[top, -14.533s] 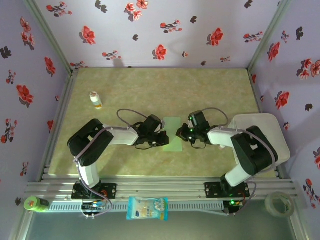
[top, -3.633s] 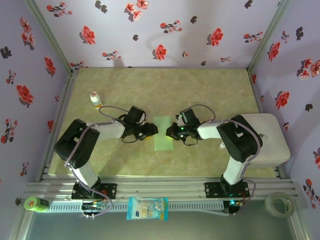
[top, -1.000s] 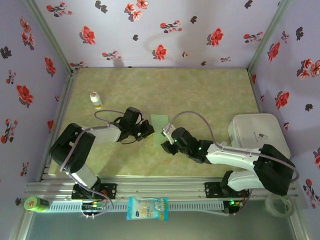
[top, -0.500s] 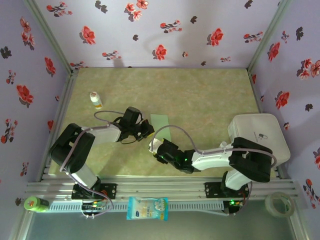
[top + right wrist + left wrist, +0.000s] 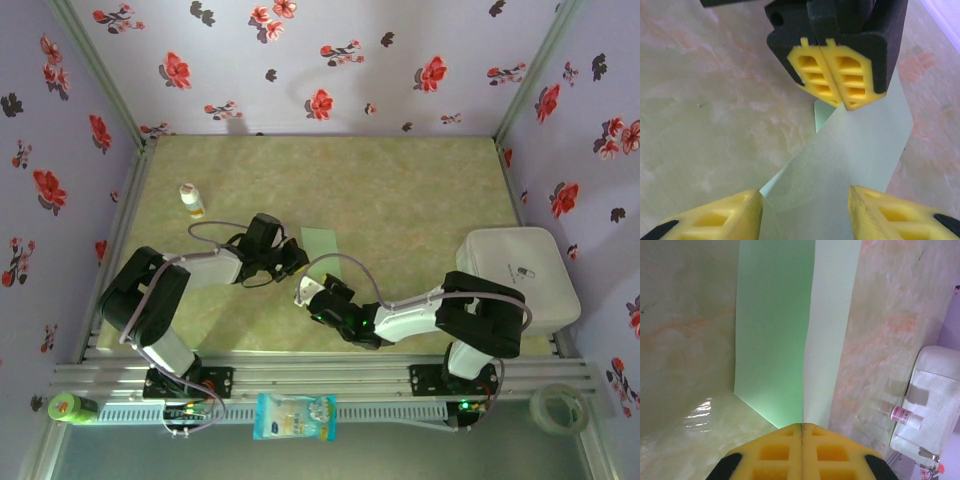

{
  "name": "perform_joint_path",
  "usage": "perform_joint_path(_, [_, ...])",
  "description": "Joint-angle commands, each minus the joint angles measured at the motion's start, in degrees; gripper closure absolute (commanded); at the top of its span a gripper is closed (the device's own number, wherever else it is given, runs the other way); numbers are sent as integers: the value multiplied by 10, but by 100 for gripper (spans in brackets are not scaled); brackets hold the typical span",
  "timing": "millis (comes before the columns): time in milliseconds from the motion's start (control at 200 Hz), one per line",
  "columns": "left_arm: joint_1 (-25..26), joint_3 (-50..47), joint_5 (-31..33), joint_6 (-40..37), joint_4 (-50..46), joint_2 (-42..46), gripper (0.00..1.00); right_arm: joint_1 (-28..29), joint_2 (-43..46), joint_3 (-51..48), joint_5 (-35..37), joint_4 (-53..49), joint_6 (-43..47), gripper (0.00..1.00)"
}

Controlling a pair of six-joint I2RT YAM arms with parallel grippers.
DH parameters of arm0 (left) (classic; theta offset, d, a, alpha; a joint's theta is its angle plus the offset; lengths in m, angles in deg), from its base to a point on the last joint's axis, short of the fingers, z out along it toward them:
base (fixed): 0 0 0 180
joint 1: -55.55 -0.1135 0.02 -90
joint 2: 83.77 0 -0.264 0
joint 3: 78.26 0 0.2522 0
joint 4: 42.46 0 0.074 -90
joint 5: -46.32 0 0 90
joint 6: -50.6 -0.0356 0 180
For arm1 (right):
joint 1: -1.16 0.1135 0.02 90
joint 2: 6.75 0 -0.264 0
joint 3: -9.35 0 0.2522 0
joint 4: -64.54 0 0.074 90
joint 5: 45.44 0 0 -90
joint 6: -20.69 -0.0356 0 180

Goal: Fold a paper plane with a square sheet of paper (pick it up from the middle)
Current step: Third fold the triangle at the center of the table.

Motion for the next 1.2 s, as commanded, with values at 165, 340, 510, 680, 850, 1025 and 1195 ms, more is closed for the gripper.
perform_joint_path(165, [2,-6,-4,11,11,10,100,6,-8,15,26,34,-7,57])
perform_joint_path(340, [2,-7,-3,11,11,10,100,6,-5,11,26,34,-20,65])
perform_joint_path(510, [2,-4,-3,10,8,10,100,6,-4,8,30,32,-39,74])
perform_joint_path(680, [2,-3,0,7,2,11,100,6,-1,7,31,30,-51,84])
perform_joint_path(850, [2,-1,4,4,-6,13,100,6,1,6,28,29,-66,93])
perform_joint_path(1025, [1,7,27,-20,-52,40,79,3,7,-1,13,21,-77,100])
perform_joint_path(1195, [-10,34,77,-70,-156,85,63,-24,45,-15,-76,7,-125,100])
